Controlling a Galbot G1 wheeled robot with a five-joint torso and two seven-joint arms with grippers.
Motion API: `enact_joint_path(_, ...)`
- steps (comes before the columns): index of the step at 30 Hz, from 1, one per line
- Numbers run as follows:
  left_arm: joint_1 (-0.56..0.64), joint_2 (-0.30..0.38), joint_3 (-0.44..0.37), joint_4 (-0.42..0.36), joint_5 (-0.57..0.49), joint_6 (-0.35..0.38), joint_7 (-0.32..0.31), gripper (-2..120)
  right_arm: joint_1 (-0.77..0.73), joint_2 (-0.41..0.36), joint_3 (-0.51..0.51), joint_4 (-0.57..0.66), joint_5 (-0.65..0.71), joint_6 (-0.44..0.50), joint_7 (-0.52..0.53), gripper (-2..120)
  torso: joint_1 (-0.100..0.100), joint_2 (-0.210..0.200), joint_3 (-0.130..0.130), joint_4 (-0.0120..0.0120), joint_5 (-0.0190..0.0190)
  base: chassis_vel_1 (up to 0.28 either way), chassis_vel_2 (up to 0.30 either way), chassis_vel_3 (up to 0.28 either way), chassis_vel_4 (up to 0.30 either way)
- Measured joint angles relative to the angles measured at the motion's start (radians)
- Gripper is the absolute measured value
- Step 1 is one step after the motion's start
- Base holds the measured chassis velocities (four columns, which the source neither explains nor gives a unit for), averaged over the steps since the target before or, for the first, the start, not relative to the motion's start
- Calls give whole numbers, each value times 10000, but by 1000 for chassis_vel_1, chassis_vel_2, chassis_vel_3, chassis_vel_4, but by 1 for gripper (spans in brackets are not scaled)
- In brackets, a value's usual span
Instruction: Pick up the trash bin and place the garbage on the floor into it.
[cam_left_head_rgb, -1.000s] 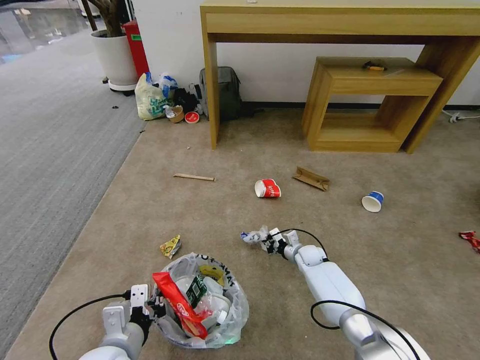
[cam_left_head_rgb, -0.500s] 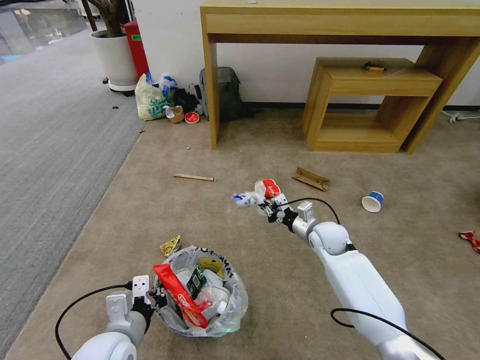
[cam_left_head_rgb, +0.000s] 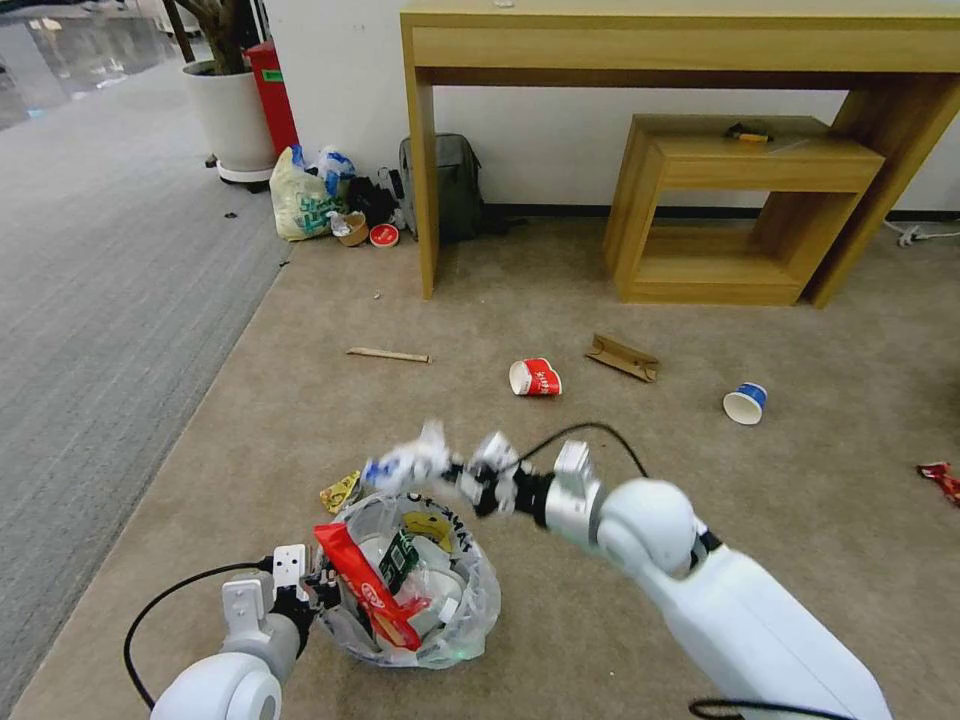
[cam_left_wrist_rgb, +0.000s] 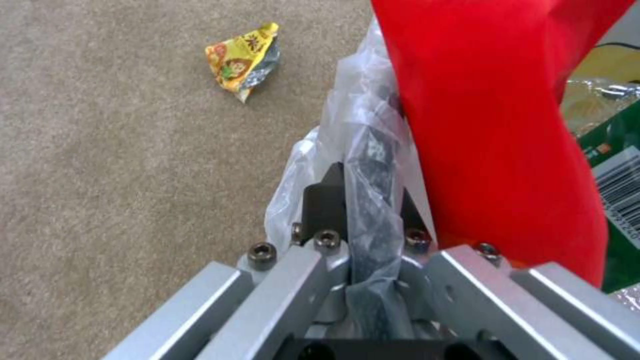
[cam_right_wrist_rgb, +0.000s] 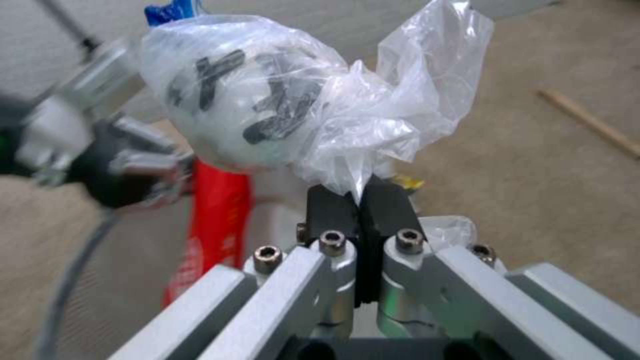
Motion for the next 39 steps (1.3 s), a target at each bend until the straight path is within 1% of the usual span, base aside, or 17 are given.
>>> enact_joint_path(5,-12,-12,18,22,0,0,4,0,-108,-123,-483,328,-51,-111,98,0,-1,0,1,2,0,0,0,0,0)
enact_joint_path(12,29,11,-45,-34,-23,0,22,0,-305,-363,-552,526,-411,-181,50,0,0,0,1,1,0,0,0,0,0)
enact_joint_path(15,31,16,-49,-62,-27,0,41,0,-436,-431,-539,571,-663,-112,77,14,0,0,1,1,0,0,0,0,0)
enact_joint_path(16,31,16,-49,-62,-27,0,41,0,-436,-431,-539,571,-663,-112,77,14,0,0,1,1,0,0,0,0,0)
enact_joint_path(18,27,6,-46,-67,-28,0,50,0,-516,-436,-510,571,-848,-35,88,22,1,0,0,1,0,0,0,0,0)
enact_joint_path(19,24,-2,-43,-71,-28,0,53,0,-557,-436,-483,565,-929,0,88,28,2,0,1,1,0,0,0,0,0)
enact_joint_path(20,24,-2,-43,-71,-28,0,53,0,-557,-436,-483,565,-929,0,88,28,2,0,1,1,0,0,0,0,0)
enact_joint_path(23,28,-8,-74,-112,-28,0,57,0,-597,-444,-398,596,-989,60,89,43,1,0,1,1,0,0,0,0,0)
enact_joint_path(25,34,-6,-96,-124,-30,0,58,0,-602,-448,-366,628,-988,69,89,46,1,0,0,1,0,0,0,0,0)
enact_joint_path(27,40,0,-132,-138,-37,0,60,0,-622,-450,-309,661,-984,84,96,57,1,0,1,1,0,0,0,0,0)
enact_joint_path(28,40,0,-132,-138,-37,0,60,0,-622,-450,-309,661,-984,84,96,57,1,0,1,1,0,0,0,0,0)
enact_joint_path(31,40,-5,-156,-158,-46,0,65,0,-695,-448,-211,673,-1007,151,111,72,1,0,1,1,0,0,0,0,0)
enact_joint_path(32,40,-5,-156,-158,-46,0,65,0,-695,-448,-211,673,-1007,151,111,72,1,0,1,1,0,0,0,0,0)
enact_joint_path(35,46,-24,-198,-180,-57,0,65,0,-758,-469,9,776,-987,174,112,84,1,0,1,1,0,0,0,0,0)
enact_joint_path(36,46,-24,-198,-180,-57,0,65,0,-758,-469,9,776,-987,174,112,84,1,0,1,1,0,0,0,0,0)
enact_joint_path(38,57,-37,-250,-186,-81,-1,64,0,-823,-465,266,870,-861,191,198,95,1,0,1,1,-1,0,0,0,0)
enact_joint_path(39,68,-37,-264,-199,-89,-3,64,0,-852,-450,358,881,-785,210,305,97,1,0,1,1,-1,0,0,0,0)
